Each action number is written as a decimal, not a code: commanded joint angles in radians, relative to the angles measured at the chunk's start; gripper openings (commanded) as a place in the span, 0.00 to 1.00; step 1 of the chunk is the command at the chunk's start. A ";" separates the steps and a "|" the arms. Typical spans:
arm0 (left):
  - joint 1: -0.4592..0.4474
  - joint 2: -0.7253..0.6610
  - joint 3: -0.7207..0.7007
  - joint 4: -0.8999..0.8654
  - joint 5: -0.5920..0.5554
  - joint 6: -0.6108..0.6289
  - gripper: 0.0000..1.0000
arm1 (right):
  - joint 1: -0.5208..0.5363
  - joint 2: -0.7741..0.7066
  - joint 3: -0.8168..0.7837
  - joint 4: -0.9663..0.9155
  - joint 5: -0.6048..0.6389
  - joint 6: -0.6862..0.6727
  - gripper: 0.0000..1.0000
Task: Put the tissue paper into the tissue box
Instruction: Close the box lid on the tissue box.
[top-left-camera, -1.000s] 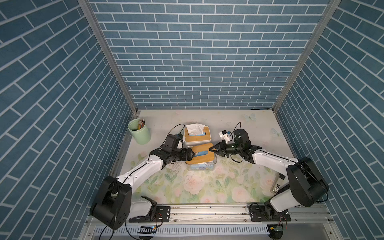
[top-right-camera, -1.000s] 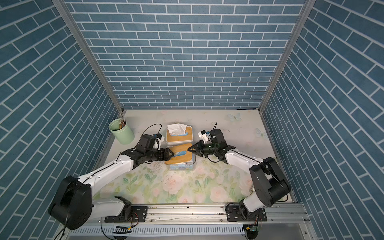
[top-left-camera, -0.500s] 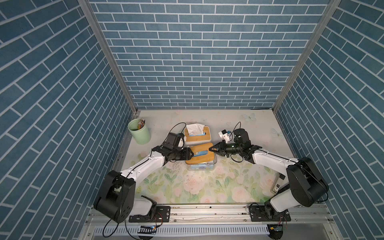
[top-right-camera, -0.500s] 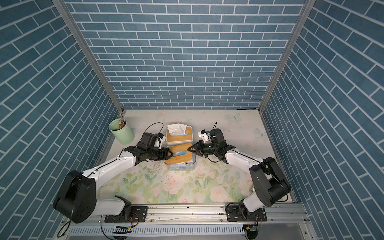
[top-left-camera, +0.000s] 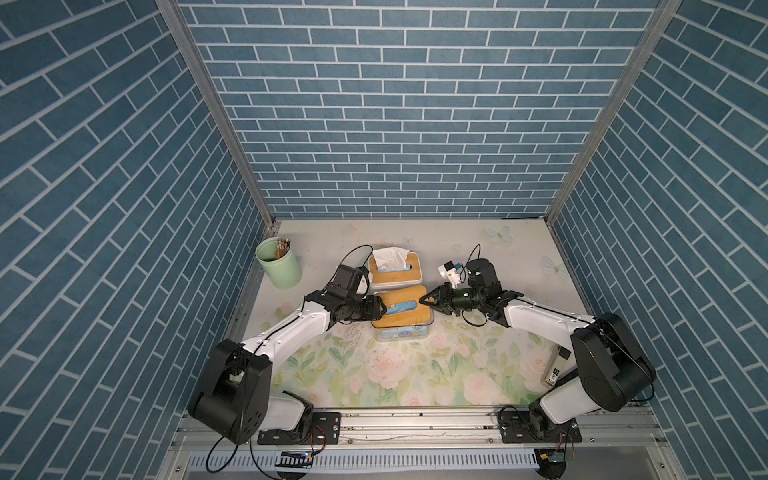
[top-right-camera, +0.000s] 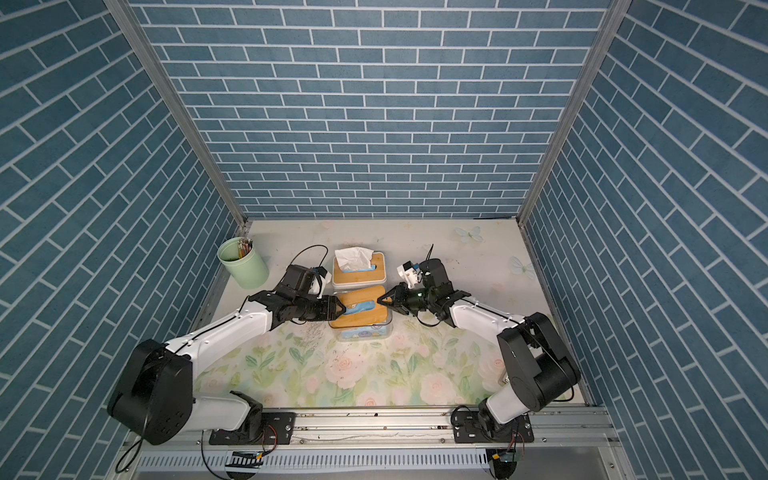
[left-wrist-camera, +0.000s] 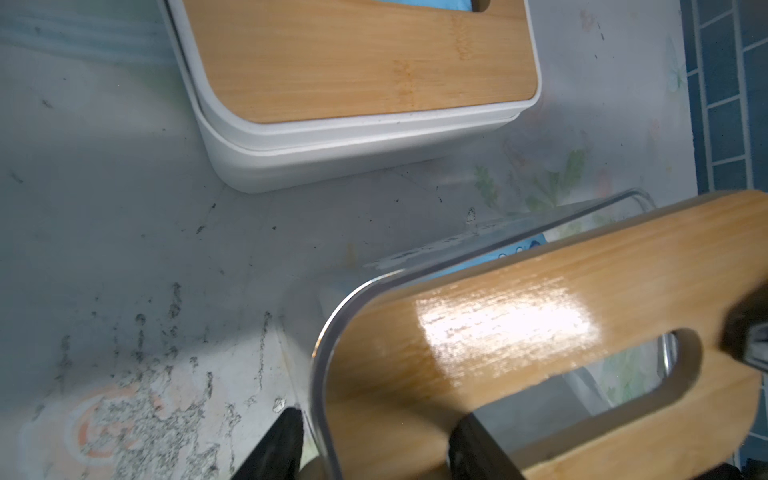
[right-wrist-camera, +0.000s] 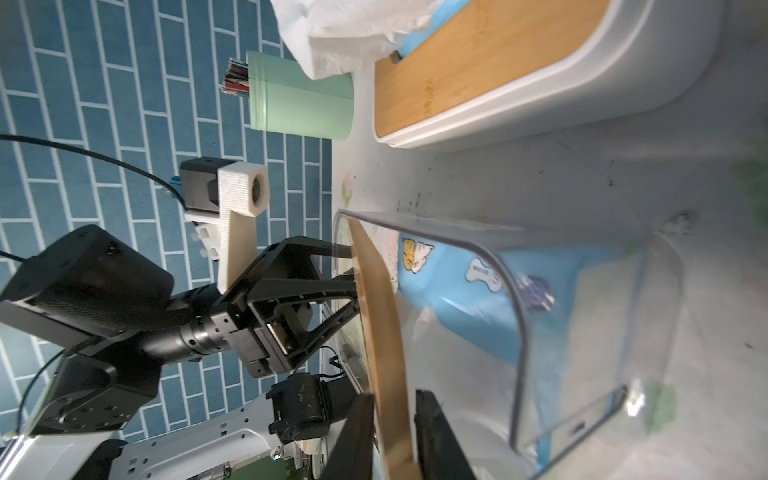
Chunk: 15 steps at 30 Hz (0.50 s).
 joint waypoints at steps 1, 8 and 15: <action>0.005 0.021 0.032 -0.039 -0.048 -0.004 0.46 | -0.014 -0.004 -0.005 -0.084 0.027 -0.096 0.29; 0.006 0.029 0.041 -0.049 -0.056 -0.016 0.45 | -0.023 -0.014 0.007 -0.120 0.021 -0.159 0.39; 0.006 0.035 0.063 -0.069 -0.030 -0.029 0.45 | -0.028 -0.005 0.015 -0.123 0.001 -0.195 0.40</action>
